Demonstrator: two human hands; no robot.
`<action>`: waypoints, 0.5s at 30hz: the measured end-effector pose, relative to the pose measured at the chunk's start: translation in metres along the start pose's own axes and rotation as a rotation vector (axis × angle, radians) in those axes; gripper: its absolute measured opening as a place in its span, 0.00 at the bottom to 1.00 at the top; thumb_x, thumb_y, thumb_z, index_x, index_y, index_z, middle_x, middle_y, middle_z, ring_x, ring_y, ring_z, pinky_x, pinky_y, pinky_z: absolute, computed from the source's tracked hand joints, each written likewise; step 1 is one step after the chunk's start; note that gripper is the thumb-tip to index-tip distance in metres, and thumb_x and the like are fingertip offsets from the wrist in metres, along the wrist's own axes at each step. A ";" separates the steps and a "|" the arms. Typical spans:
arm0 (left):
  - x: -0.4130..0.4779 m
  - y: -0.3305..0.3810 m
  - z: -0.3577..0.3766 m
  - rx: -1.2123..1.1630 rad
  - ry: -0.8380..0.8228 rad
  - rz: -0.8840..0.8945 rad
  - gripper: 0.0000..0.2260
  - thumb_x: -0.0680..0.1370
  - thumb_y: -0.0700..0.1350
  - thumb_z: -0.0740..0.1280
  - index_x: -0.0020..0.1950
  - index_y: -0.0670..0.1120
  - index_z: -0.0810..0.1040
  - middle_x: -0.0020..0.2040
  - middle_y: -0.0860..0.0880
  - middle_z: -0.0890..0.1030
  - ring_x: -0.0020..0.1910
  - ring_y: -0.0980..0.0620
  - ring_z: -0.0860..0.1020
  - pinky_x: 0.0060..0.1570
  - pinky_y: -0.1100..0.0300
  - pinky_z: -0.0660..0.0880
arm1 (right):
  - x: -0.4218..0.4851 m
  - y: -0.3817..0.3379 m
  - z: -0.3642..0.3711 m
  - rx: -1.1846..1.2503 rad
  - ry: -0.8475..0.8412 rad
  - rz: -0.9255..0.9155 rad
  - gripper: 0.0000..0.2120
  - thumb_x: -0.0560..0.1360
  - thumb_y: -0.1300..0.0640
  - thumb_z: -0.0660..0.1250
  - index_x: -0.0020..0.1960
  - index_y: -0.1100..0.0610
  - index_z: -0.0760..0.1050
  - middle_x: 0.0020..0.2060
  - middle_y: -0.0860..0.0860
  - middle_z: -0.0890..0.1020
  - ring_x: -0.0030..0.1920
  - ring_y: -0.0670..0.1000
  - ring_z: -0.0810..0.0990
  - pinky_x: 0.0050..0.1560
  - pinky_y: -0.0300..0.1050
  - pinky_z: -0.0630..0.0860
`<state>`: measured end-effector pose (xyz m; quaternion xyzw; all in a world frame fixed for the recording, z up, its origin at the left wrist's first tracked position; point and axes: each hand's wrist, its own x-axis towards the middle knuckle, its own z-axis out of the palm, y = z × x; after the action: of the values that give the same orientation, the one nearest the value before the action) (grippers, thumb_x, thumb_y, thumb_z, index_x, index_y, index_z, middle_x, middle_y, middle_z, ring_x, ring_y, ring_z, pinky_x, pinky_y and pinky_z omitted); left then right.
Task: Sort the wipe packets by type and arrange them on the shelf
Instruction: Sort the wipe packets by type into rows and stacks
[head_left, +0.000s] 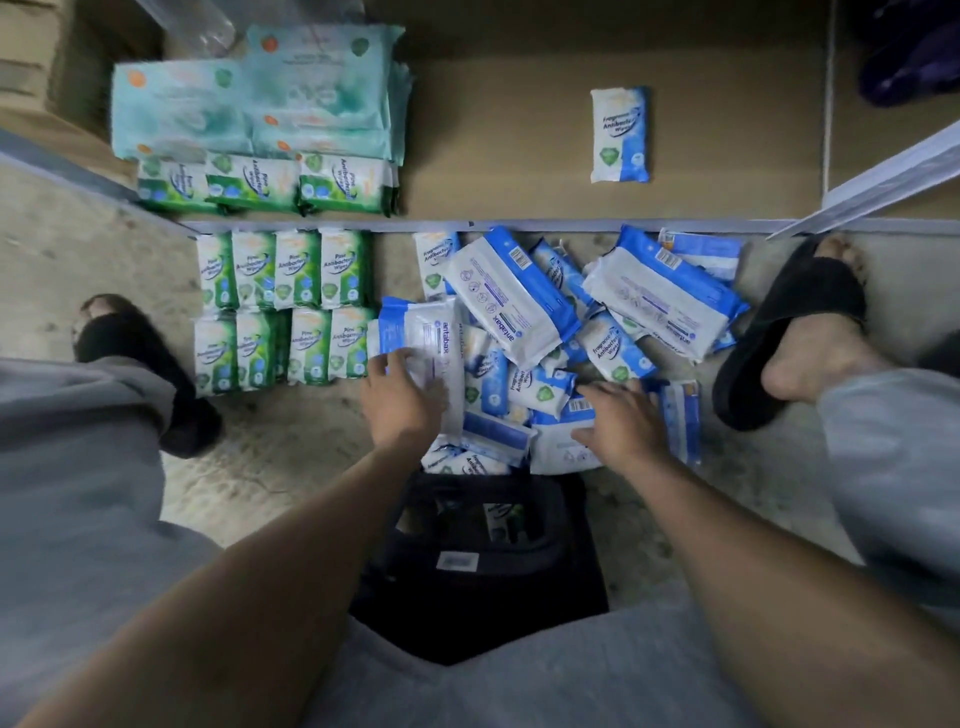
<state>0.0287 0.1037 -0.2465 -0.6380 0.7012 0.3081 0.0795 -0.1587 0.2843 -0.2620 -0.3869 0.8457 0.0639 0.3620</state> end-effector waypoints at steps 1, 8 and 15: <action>0.000 0.000 0.002 -0.009 0.037 -0.009 0.21 0.76 0.50 0.70 0.67 0.49 0.72 0.67 0.44 0.70 0.64 0.42 0.72 0.63 0.48 0.72 | 0.001 0.000 0.002 -0.032 0.009 0.002 0.31 0.73 0.43 0.73 0.73 0.49 0.69 0.70 0.47 0.74 0.68 0.56 0.68 0.64 0.54 0.66; 0.013 -0.004 0.001 -0.283 -0.017 -0.215 0.32 0.72 0.49 0.75 0.72 0.51 0.66 0.62 0.47 0.77 0.55 0.47 0.79 0.52 0.51 0.79 | 0.015 0.006 0.009 -0.107 -0.028 -0.047 0.28 0.74 0.43 0.72 0.71 0.49 0.72 0.67 0.50 0.72 0.66 0.57 0.66 0.62 0.54 0.64; 0.022 -0.010 -0.005 -0.392 -0.106 -0.362 0.38 0.70 0.49 0.80 0.74 0.47 0.63 0.65 0.46 0.77 0.59 0.45 0.79 0.58 0.45 0.79 | 0.008 0.009 0.008 0.004 -0.051 0.013 0.20 0.76 0.46 0.71 0.64 0.49 0.72 0.63 0.51 0.79 0.65 0.58 0.68 0.60 0.55 0.65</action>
<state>0.0355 0.0820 -0.2572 -0.7390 0.4975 0.4521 0.0448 -0.1640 0.2884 -0.2744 -0.3789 0.8388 0.0743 0.3838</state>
